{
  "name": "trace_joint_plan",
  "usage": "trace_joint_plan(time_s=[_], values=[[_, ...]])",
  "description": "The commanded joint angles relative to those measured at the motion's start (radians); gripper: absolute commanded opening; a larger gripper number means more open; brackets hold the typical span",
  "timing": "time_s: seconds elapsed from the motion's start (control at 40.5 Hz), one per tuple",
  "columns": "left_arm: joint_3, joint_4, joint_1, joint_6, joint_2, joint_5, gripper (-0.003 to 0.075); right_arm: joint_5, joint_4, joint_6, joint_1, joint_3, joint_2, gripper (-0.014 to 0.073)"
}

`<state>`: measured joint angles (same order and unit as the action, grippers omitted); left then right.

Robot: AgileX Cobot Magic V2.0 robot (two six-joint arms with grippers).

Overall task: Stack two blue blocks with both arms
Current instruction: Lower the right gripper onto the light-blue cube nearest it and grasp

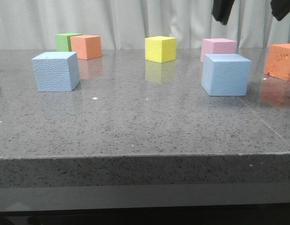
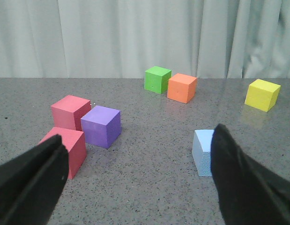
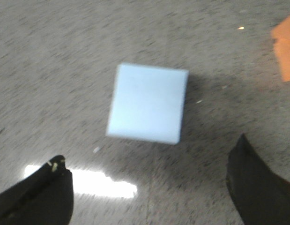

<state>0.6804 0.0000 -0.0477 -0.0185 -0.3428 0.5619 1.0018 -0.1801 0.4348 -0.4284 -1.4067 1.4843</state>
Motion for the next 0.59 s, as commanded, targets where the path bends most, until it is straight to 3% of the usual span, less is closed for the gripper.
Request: trace_joint_plan(time_s=[0.0,0.568], values=[[0.028,0.0,0.002,-0.006,-0.018,-0.079,0.0606,-0.049,-0.088,0.072,0.001,-0.058,0.025,0.0664],[0.028,0.0,0.002,-0.006,-0.018,-0.079,0.0606,-0.159,-0.031,0.134,0.06,-0.092,0.17,0.0664]])
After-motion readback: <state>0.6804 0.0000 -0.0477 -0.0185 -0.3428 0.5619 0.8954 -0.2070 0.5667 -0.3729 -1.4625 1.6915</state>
